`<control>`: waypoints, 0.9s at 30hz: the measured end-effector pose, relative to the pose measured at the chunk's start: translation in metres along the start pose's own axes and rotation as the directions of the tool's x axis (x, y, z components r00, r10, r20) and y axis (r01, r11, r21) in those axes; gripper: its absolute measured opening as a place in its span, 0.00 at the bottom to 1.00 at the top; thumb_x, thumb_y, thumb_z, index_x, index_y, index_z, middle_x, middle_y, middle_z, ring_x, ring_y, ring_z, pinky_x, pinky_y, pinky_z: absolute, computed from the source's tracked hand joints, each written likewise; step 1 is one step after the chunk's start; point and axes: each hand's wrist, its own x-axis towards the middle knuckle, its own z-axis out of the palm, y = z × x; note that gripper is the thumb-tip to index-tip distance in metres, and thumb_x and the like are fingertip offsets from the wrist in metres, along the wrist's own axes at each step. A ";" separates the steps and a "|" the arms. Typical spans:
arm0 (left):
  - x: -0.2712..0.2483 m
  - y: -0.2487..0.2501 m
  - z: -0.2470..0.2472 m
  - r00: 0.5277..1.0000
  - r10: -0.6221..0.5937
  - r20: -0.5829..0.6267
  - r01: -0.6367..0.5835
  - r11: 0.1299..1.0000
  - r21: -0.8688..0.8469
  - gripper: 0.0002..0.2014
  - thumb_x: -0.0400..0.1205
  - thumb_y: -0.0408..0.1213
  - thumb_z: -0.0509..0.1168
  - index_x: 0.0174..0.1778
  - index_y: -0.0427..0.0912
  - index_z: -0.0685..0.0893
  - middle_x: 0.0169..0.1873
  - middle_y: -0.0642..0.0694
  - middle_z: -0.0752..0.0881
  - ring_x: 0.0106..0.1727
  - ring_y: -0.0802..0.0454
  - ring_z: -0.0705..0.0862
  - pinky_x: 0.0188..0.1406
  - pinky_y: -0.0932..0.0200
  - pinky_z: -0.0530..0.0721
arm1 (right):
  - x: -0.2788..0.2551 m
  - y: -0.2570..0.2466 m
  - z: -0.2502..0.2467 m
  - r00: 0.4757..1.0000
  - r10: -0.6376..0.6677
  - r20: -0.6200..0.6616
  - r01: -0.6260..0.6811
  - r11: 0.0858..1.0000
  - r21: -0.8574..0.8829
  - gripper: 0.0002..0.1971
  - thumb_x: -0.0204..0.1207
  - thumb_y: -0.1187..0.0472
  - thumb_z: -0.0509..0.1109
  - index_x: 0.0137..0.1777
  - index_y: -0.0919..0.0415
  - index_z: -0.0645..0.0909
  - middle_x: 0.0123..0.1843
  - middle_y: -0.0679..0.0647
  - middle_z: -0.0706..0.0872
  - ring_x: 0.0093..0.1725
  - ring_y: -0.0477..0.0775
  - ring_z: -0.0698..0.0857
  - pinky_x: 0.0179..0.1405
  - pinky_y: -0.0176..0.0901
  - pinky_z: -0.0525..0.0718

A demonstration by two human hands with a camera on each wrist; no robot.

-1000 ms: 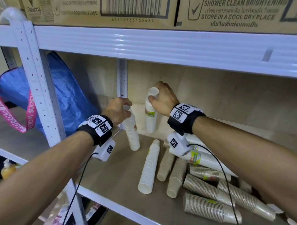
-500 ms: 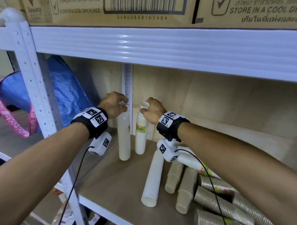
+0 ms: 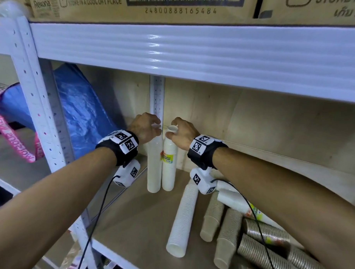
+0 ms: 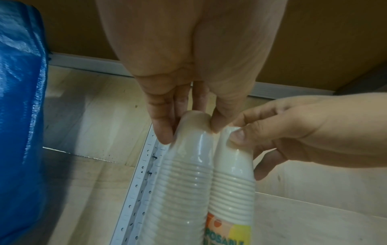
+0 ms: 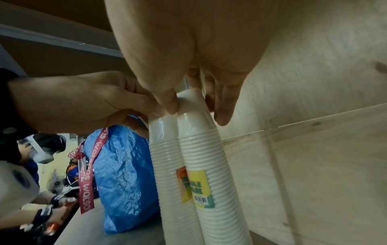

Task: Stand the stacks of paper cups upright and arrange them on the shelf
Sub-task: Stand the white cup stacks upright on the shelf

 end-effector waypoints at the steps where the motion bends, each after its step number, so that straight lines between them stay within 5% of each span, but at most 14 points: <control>1: 0.001 -0.001 0.000 1.000 -0.001 -0.003 0.001 1.000 0.001 0.18 0.80 0.41 0.72 0.66 0.43 0.85 0.69 0.43 0.82 0.67 0.44 0.81 0.66 0.49 0.80 | 0.001 0.001 0.000 1.000 -0.007 -0.004 0.007 1.000 -0.009 0.21 0.77 0.52 0.70 0.67 0.60 0.76 0.63 0.60 0.82 0.56 0.60 0.83 0.47 0.44 0.79; 11: 0.003 -0.003 -0.001 0.998 0.060 -0.014 -0.059 0.998 0.007 0.16 0.79 0.35 0.71 0.63 0.41 0.86 0.65 0.45 0.82 0.65 0.48 0.81 0.56 0.61 0.75 | 0.010 0.004 -0.007 0.995 -0.039 0.093 0.038 0.999 0.006 0.20 0.80 0.61 0.67 0.72 0.57 0.78 0.71 0.56 0.81 0.66 0.59 0.81 0.55 0.39 0.75; 15: 0.002 -0.006 -0.003 0.999 0.048 0.014 -0.048 0.999 -0.013 0.19 0.78 0.39 0.72 0.66 0.42 0.84 0.65 0.45 0.83 0.65 0.47 0.81 0.59 0.58 0.78 | 0.014 0.002 -0.010 0.989 -0.040 0.143 0.041 0.999 -0.004 0.22 0.80 0.61 0.67 0.74 0.55 0.77 0.74 0.54 0.79 0.69 0.58 0.79 0.60 0.41 0.75; 21: 0.006 -0.013 -0.007 0.997 -0.061 0.046 0.062 0.998 -0.026 0.28 0.75 0.52 0.74 0.69 0.46 0.78 0.57 0.48 0.83 0.57 0.47 0.84 0.58 0.49 0.85 | 0.016 0.000 -0.006 0.993 -0.034 0.109 0.033 0.999 0.012 0.24 0.78 0.50 0.72 0.71 0.57 0.79 0.69 0.55 0.82 0.65 0.58 0.82 0.54 0.41 0.76; 24: 0.008 -0.012 -0.010 0.998 -0.021 0.063 0.020 1.000 0.021 0.16 0.77 0.48 0.73 0.58 0.46 0.85 0.57 0.47 0.86 0.52 0.48 0.85 0.51 0.51 0.87 | 0.019 0.003 -0.002 0.995 -0.033 0.095 0.033 0.999 -0.001 0.18 0.77 0.53 0.71 0.65 0.57 0.82 0.62 0.55 0.85 0.54 0.55 0.82 0.45 0.40 0.74; 27: 0.008 -0.010 -0.010 0.997 0.007 0.079 -0.009 1.000 0.028 0.16 0.78 0.42 0.72 0.62 0.45 0.85 0.64 0.46 0.84 0.60 0.46 0.83 0.57 0.50 0.85 | 0.020 0.003 -0.003 0.991 -0.056 0.121 0.058 0.998 -0.019 0.11 0.79 0.55 0.69 0.58 0.56 0.83 0.55 0.52 0.84 0.49 0.53 0.79 0.37 0.36 0.72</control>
